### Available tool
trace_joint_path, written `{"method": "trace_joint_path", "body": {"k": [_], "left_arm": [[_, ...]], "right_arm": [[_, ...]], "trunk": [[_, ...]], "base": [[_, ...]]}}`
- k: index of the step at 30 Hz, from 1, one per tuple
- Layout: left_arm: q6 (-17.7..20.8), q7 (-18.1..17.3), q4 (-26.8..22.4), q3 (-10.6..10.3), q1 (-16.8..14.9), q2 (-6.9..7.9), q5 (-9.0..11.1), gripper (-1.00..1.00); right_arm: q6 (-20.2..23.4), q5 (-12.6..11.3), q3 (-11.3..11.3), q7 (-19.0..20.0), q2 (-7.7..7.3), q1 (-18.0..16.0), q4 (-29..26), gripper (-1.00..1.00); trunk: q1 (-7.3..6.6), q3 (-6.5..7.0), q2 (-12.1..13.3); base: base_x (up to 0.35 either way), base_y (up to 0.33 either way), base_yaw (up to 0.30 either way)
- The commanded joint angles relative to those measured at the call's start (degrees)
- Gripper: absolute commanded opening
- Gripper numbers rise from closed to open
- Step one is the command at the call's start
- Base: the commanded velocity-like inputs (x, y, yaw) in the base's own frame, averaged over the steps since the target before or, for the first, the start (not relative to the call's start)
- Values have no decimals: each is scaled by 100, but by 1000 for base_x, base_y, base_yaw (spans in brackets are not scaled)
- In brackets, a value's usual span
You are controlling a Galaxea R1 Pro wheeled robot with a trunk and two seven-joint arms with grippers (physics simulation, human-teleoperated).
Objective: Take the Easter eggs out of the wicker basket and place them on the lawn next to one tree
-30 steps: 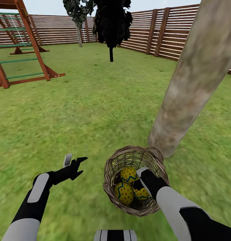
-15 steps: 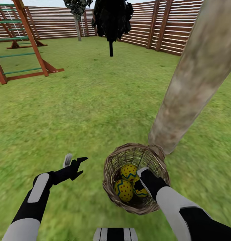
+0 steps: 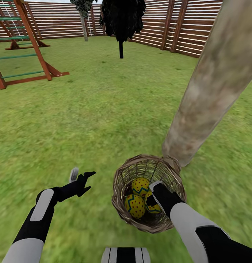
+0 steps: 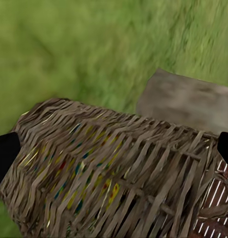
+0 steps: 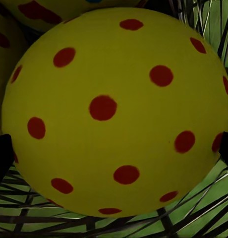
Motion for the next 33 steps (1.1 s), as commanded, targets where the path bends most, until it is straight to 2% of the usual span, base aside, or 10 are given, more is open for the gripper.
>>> {"method": "trace_joint_path", "body": {"k": [1, 13, 16, 20, 26, 33], "left_arm": [[25, 57, -4, 6, -4, -2, 59, 100], [25, 57, -9, 9, -4, -2, 80, 100], [25, 57, -4, 6, -4, -2, 85, 100], [25, 57, -4, 6, -4, -2, 86, 100], [25, 57, -4, 6, -4, -2, 79, 100], [25, 57, -4, 6, -4, -2, 77, 100]], "right_arm": [[-130, -214, -22, 56, -1, 7, 203, -100], [-130, -218, -22, 62, 17, 7, 212, -100], [-130, -218, -22, 62, 17, 7, 212, -100], [-131, -218, -22, 62, 23, 7, 212, -100], [-130, -218, -14, 62, 34, 7, 212, -100], [-130, -218, -13, 62, 50, 7, 218, -100]], "trunk": [[3, -5, 1], [11, -72, -3], [3, -5, 1], [3, -5, 1], [-7, 83, 6], [-7, 83, 6]], "base": [[0, 0, 0], [0, 0, 0], [0, 0, 0], [0, 0, 0], [0, 0, 0], [0, 0, 0]]}}
